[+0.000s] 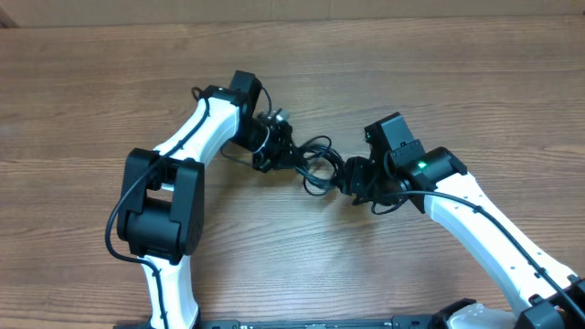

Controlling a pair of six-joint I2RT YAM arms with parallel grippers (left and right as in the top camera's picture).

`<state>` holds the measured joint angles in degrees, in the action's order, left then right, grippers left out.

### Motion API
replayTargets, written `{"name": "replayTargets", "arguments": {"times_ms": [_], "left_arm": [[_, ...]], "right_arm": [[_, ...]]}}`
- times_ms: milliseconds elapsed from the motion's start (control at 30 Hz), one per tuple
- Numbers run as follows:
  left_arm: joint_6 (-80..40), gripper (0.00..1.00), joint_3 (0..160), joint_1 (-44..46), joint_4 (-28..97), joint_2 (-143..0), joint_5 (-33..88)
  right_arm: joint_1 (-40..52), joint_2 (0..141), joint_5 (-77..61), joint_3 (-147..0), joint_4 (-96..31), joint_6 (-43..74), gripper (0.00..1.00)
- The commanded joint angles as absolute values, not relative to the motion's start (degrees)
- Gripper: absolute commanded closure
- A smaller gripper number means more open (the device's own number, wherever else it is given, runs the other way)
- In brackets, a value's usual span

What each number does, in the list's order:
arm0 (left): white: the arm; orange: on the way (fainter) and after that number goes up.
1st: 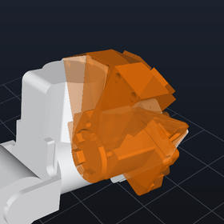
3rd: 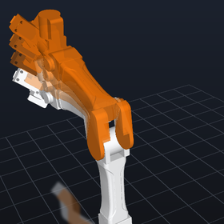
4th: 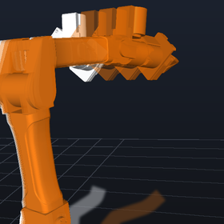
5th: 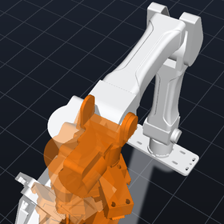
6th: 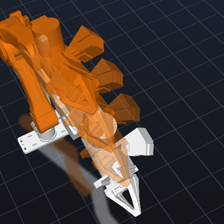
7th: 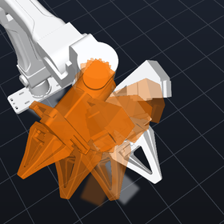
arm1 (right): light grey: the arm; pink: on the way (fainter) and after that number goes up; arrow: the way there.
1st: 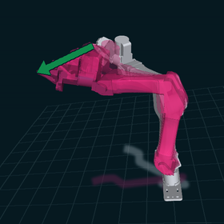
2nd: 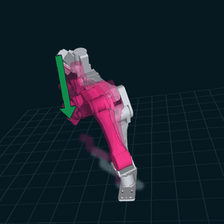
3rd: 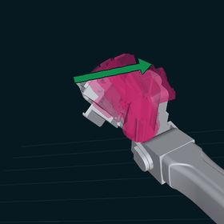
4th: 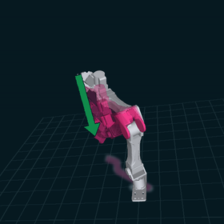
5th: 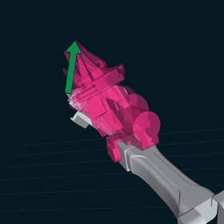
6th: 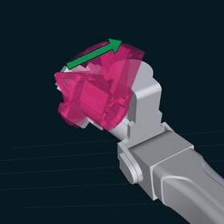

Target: Untangle cables

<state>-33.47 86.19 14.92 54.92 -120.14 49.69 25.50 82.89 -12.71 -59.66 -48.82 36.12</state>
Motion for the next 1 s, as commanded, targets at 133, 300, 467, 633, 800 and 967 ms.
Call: {"name": "replayTargets", "arguments": {"times_ms": [133, 300, 467, 633, 800, 967], "left_arm": [[-67.1, 0.96, 87.5, 11.7, 57.0, -120.6, 47.2], [-69.2, 0.96, 87.5, 11.7, 56.7, -120.6, 49.3], [-68.8, 0.96, 87.5, 11.7, 56.6, -120.6, 48.1], [-68.1, 0.96, 87.5, 11.7, 56.6, -120.6, 48.1], [-68.1, 0.96, 87.5, 11.7, 56.6, -120.6, 48.1], [-67.2, 0.96, 87.5, 11.7, 56.6, -120.6, 49.2]], "right_arm": [[26.7, 85.1, -13.0, -55.1, -39.7, 47.3, 0.45], [29.3, 85.8, -13.0, -53.5, -29.7, 54.7, 0.55], [30.9, 86.4, -13.0, -53.5, -24.1, 60.9, 0.71], [32.9, 90.3, -13.0, -53.4, -23.9, 66.6, 0.67], [35.2, 92.1, -11.4, -53.3, -20.5, 66.7, 0.67], [35.5, 92.4, -6.4, -53.3, -18.1, 67.9, 0.77]]}}
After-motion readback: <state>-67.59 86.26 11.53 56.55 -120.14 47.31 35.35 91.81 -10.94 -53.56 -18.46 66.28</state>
